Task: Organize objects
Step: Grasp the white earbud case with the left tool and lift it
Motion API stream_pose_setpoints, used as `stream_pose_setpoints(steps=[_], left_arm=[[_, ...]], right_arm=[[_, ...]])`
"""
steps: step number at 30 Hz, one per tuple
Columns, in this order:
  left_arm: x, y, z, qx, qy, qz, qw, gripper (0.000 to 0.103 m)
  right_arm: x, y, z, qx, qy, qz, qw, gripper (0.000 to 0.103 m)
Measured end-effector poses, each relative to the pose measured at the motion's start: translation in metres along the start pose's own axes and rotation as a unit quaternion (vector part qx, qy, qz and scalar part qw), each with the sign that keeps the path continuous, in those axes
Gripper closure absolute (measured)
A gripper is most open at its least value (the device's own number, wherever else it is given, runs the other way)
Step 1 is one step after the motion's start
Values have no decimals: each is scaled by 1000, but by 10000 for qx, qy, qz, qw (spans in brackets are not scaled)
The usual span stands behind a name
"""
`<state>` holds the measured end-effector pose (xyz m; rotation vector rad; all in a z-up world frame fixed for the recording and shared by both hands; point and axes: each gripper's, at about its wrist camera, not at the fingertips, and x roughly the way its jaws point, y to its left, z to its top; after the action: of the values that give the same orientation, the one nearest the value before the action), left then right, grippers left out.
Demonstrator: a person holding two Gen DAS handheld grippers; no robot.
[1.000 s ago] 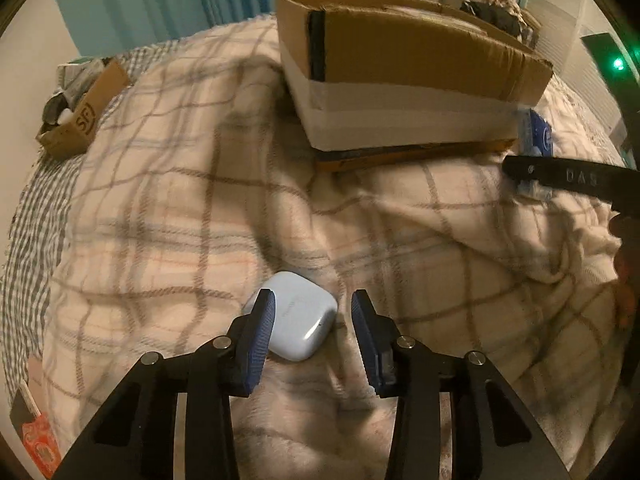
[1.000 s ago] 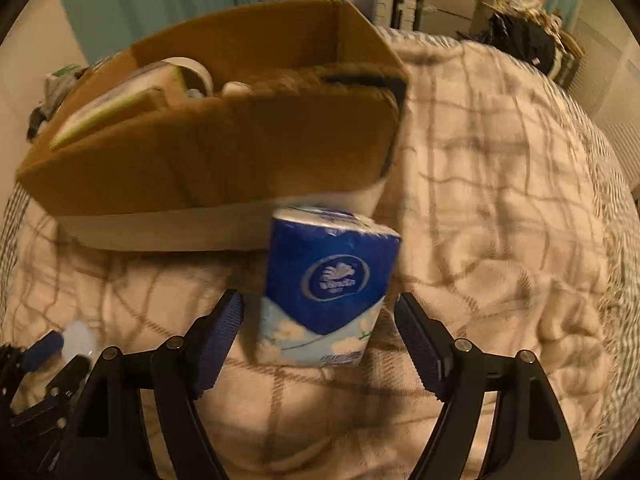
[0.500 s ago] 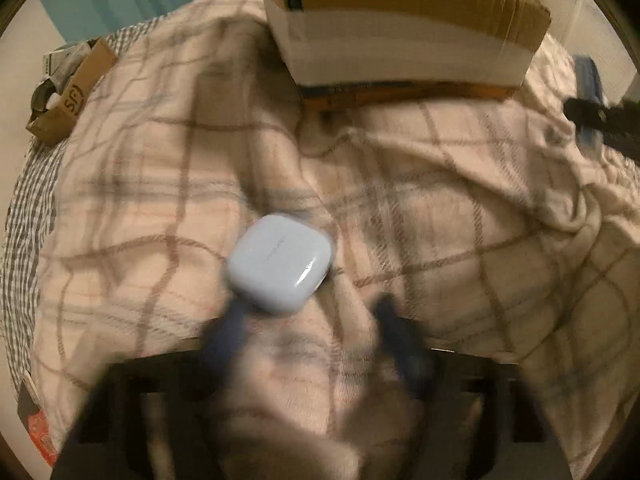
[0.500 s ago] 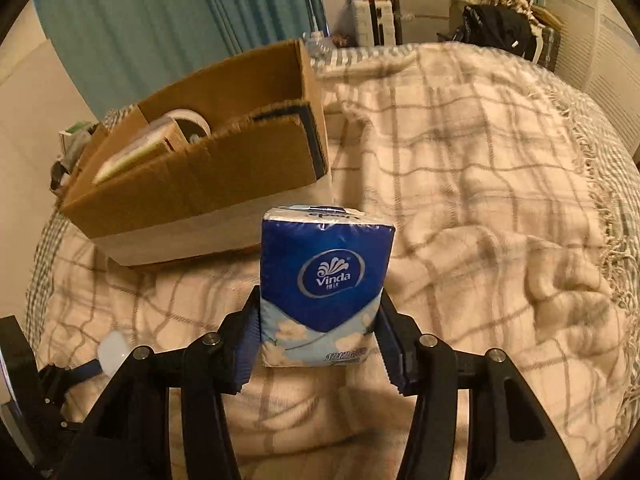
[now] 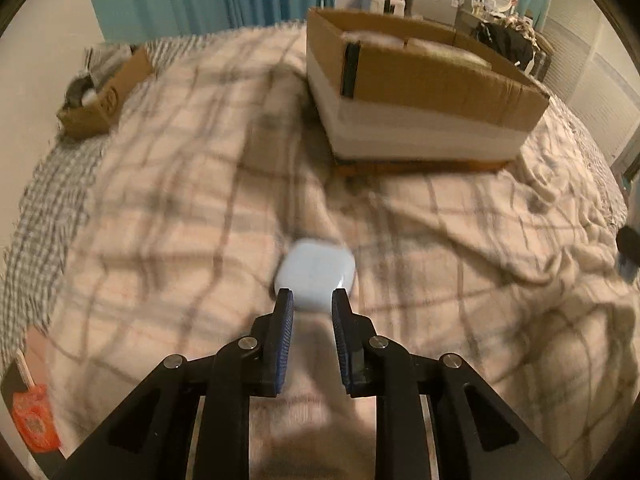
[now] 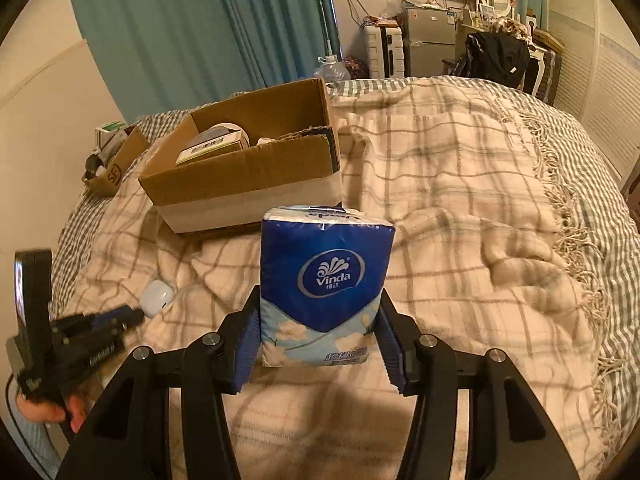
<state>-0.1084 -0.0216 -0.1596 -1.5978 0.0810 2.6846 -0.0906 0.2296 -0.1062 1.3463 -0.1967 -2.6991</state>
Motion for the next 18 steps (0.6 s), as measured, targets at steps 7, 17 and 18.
stream_pose_setpoints(steps=[7, 17, 18], left_arm=[[41, -5, 19, 316, 229, 127, 9992, 44], [53, 3, 5, 168, 614, -273, 9976, 48], [47, 2, 3, 185, 567, -343, 9976, 48]], right_arm=[[23, 4, 2, -60, 244, 170, 9995, 51], [50, 15, 5, -189, 514, 319, 9980, 51], [48, 16, 5, -197, 498, 305, 9981, 51]])
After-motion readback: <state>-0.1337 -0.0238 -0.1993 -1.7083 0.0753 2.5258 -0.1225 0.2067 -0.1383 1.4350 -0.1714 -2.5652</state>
